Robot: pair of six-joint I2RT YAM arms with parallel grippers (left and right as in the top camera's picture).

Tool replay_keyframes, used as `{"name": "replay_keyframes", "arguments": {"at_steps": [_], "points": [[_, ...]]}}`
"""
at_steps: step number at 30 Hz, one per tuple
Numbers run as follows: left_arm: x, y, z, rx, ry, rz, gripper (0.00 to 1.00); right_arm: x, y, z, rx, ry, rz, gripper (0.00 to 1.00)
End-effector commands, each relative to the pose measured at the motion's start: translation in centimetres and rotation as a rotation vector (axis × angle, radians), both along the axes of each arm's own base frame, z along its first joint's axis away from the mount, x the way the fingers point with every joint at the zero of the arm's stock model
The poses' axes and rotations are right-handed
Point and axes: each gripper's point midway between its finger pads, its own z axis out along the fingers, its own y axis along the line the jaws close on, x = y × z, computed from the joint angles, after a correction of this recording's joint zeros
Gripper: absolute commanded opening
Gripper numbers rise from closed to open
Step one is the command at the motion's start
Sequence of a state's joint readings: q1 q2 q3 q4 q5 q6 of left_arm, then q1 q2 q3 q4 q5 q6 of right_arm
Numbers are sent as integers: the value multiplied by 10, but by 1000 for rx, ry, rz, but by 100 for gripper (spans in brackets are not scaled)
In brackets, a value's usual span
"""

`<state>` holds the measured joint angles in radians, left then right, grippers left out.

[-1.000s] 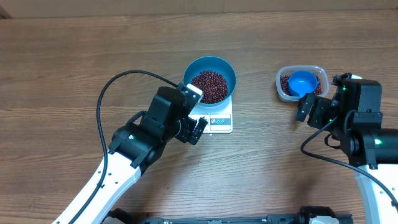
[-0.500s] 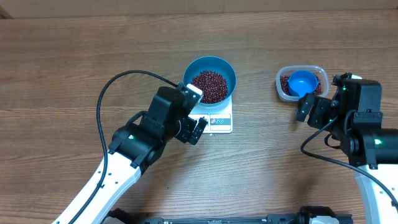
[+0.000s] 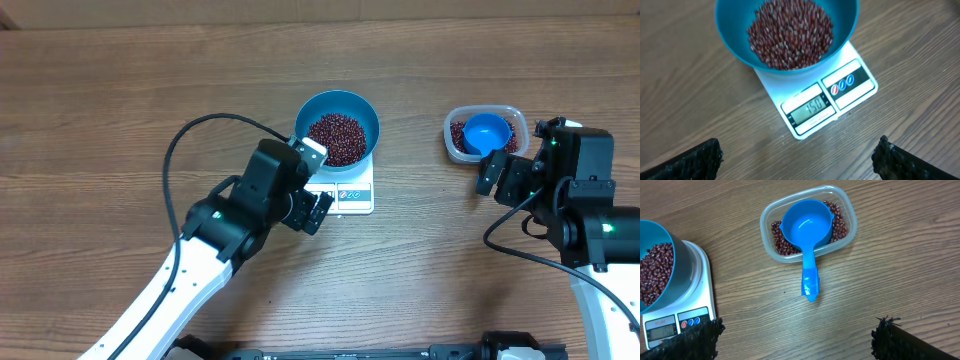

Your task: Scoop item into bowl and weigh 150g on scale

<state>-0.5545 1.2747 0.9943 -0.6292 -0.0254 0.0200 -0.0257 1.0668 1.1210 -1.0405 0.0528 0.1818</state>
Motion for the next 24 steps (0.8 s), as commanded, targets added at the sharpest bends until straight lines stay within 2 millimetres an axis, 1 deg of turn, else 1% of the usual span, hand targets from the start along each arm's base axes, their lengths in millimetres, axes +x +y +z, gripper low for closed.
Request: {"name": "replay_keyframes", "arguments": {"at_steps": [1, 2, 3, 4, 7, 10, 13, 24], "points": [[1, -2, -29, 27, 87, 5, 100, 3, -2, 13, -13, -40, -2, 100], [1, -3, -38, 37, 112, 2, 100, 3, -2, 13, -13, -40, -2, 100], [1, -5, -53, 50, 154, 6, 100, 3, -2, 13, -13, -40, -2, 100], [2, -5, -59, 58, 170, 8, 100, 3, -2, 13, -13, -40, -2, 100], [4, -7, -77, 80, 206, 9, 100, 3, -2, 13, -13, -40, -2, 100], [4, -10, -89, 81, 236, 0, 100, 3, -2, 13, -13, -40, -2, 100], [2, -16, -95, 63, 258, -15, 100, 3, -2, 14, -13, -41, -2, 100], [3, -19, -94, 45, 259, -21, 99, 3, -2, 13, -13, -40, -2, 100]]}}
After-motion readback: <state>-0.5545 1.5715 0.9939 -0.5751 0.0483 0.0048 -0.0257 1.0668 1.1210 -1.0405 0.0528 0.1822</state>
